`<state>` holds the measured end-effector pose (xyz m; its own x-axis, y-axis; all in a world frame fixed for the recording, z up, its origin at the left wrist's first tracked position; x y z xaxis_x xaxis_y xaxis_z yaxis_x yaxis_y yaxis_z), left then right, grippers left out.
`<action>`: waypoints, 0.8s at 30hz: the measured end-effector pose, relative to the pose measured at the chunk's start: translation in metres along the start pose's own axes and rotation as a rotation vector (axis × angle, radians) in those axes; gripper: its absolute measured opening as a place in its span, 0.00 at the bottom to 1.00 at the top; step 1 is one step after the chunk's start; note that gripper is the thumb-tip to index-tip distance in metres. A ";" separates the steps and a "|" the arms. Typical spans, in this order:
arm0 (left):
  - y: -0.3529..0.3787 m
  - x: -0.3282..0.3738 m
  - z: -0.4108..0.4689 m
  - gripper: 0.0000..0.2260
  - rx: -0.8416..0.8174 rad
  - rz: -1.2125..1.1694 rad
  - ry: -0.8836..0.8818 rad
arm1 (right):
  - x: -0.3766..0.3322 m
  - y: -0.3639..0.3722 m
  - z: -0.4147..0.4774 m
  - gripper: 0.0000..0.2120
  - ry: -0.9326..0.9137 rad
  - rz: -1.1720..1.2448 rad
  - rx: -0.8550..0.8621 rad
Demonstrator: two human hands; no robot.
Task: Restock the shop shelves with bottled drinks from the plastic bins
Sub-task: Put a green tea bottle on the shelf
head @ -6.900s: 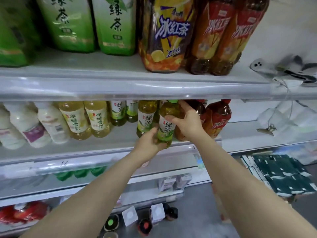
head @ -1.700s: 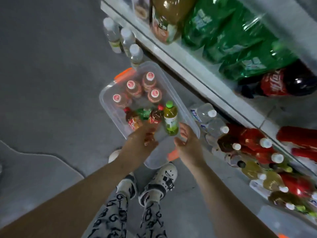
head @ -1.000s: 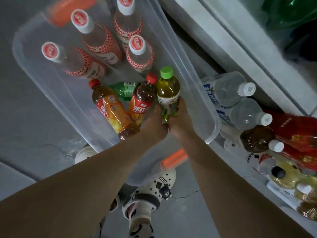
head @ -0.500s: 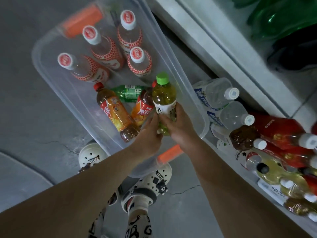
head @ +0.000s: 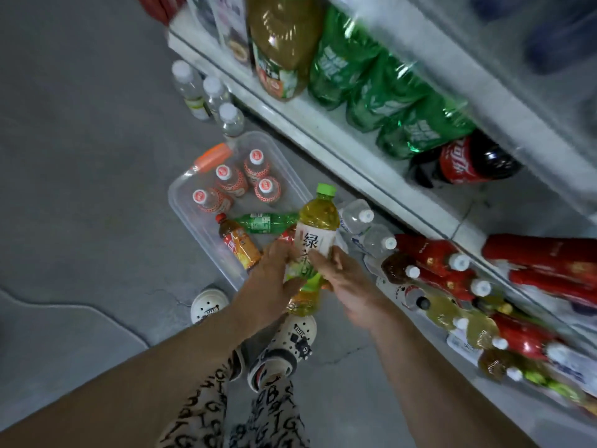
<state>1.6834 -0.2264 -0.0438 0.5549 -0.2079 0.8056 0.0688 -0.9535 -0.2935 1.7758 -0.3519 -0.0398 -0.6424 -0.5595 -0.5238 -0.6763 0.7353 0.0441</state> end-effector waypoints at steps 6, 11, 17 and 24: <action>-0.045 0.093 -0.037 0.42 -0.094 -0.098 -0.026 | -0.054 0.005 -0.105 0.15 -0.070 0.016 0.008; -0.072 0.176 -0.084 0.47 -0.260 -0.049 0.036 | -0.104 -0.001 -0.195 0.16 -0.180 0.017 0.051; -0.085 0.265 -0.135 0.47 -0.377 -0.036 0.124 | -0.136 -0.009 -0.289 0.20 -0.257 0.159 0.152; -0.077 0.349 -0.190 0.42 -0.460 -0.085 0.154 | -0.160 -0.024 -0.392 0.19 -0.412 0.273 0.481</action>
<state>1.7142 -0.2672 0.3574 0.4318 -0.1215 0.8938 -0.2841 -0.9588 0.0069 1.7538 -0.4300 0.3761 -0.5131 -0.2091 -0.8325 -0.2133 0.9705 -0.1123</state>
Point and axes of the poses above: each hand's wrist, its own z-axis towards the middle knuckle, its own y-axis out of the palm, x = y × z, the point moved 3 cm from there along z, towards the middle knuckle, and after that the axes turned 1 degree about z, right-handed, at the moved point
